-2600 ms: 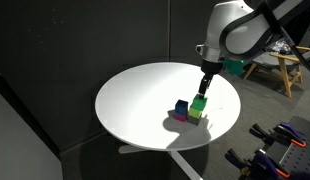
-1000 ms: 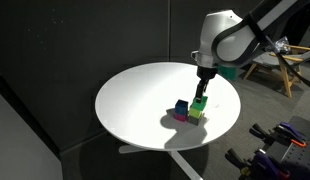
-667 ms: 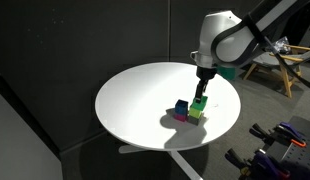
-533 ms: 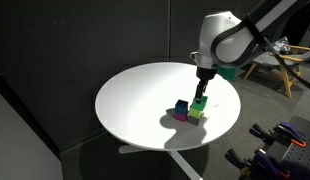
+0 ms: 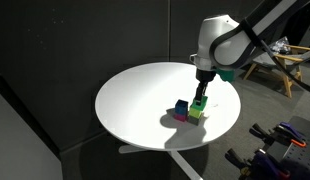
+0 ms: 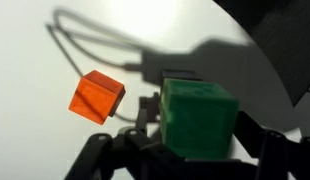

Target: Put the green building block on the orange building block

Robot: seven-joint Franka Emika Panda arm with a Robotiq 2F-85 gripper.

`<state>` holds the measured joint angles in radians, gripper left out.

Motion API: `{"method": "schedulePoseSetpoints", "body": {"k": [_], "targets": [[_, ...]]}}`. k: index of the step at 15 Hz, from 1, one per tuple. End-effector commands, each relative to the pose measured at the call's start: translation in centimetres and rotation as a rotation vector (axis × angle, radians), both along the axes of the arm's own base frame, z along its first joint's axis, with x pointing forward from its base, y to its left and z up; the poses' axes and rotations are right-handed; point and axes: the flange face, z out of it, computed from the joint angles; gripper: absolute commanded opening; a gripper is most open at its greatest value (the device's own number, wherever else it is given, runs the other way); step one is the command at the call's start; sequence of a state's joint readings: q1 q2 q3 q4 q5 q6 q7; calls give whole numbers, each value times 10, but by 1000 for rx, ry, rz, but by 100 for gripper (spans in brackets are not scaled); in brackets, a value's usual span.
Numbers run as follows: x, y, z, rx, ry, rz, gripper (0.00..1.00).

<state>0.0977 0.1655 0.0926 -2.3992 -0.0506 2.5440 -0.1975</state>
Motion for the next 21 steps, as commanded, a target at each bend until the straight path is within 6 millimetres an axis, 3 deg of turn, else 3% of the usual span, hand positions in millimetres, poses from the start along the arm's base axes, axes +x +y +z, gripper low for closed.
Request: {"method": "schedulePoseSetpoints", "body": {"k": [1,4,5,14,21], "targets": [[7,3,0,-15,-14,12,56],[8,4,2,-18,-12,15,33],[9,5,4,-17,-14,16,31],[12,12,41,1,-50,23,27],[13,-3,81,-9,-86,-75,27]]}}
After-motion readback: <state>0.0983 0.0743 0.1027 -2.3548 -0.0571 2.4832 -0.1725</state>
